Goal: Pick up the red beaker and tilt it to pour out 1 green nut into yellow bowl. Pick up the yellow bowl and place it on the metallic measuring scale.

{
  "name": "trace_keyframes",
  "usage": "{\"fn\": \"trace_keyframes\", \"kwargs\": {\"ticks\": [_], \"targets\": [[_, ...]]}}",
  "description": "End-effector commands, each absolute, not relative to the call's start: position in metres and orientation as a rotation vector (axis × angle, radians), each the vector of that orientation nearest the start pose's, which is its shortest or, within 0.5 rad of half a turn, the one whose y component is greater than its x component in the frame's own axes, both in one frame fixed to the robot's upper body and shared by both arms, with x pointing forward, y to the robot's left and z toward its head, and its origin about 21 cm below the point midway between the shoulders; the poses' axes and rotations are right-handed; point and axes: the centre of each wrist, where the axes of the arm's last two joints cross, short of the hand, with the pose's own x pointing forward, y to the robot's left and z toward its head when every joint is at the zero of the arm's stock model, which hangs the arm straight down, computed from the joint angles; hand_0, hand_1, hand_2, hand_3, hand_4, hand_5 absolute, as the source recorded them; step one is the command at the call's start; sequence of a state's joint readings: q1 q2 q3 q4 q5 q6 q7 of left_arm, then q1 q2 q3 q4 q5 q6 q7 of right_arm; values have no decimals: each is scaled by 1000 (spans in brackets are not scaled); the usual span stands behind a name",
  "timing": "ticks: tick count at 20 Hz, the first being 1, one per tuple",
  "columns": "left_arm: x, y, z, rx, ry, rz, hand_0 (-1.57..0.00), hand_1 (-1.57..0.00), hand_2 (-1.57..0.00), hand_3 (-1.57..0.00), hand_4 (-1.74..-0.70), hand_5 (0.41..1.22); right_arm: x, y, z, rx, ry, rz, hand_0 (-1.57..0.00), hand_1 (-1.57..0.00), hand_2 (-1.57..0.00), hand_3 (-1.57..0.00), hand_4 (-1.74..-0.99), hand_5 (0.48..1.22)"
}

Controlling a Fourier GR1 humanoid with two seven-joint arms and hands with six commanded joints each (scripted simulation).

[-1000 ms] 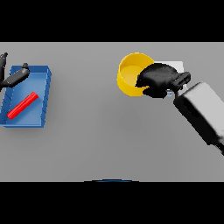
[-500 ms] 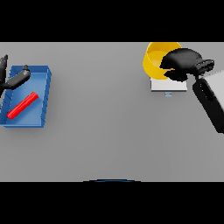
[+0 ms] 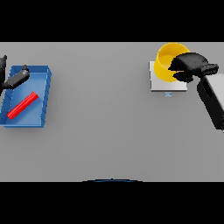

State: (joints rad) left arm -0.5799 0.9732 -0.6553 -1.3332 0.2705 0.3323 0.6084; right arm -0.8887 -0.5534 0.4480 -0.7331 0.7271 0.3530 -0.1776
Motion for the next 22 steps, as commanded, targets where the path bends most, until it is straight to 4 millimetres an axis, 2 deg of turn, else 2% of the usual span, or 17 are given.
{"fn": "trace_keyframes", "kwargs": {"ticks": [1, 5, 9, 11, 12, 13, 15, 17, 19, 22], "targets": [[337, 319, 128, 769, -1045, -517, 1, 1, 1, 1, -807, 749, 435, -272, 108, -685, -1085, 1625, -1571, -1568, -1571, -1410, -1724, 1221], [336, 315, 128, 767, -1057, -519, 1, 1, 1, 1, -796, 729, 440, -272, 96, -686, -1058, 1608, -1571, -1499, -1565, -1500, -1727, 1221], [338, 317, 129, 768, -1054, -521, 1, 1, 1, 1, -806, 734, 441, -272, 87, -679, -1059, 1601, -1548, -1420, -1568, -1481, -1721, 1221], [339, 317, 127, 767, -1061, -516, 1, 1, 1, 1, -811, 740, 442, -271, 87, -649, -1047, 1589, -1536, -1411, -1569, -1165, -1728, 1221], [339, 312, 127, 756, -1060, -518, 1, 1, 1, 1, -813, 745, 442, -272, 85, -645, -1036, 1582, -1543, -1443, -1496, -1022, -1659, 1221], [339, 314, 129, 762, -1055, -521, 1, 1, 1, 1, -812, 745, 444, -275, 88, -648, -1026, 1564, -1525, -1350, -1348, -907, -1596, 1134], [339, 313, 127, 758, -1047, -523, 1, 1, 1, 1, -815, 744, 445, -273, 87, -641, -1019, 1561, -975, -866, -954, -762, -1504, 983], [342, 314, 127, 764, -1042, -524, 1, 1, 1, 1, -809, 742, 446, -276, 88, -631, -1011, 1564, -624, -554, -694, -670, -1444, 887], [343, 315, 125, 771, -1043, -529, 1, 1, 1, 1, -806, 738, 446, -276, 86, -611, -1005, 1569, -399, -354, -518, -604, -1410, 821], [347, 316, 127, 760, -1045, -523, 1, 1, 1, 1, -811, 737, 446, -277, 84, -591, -1006, 1600, -204, -181, -336, -507, -1372, 766]]}}
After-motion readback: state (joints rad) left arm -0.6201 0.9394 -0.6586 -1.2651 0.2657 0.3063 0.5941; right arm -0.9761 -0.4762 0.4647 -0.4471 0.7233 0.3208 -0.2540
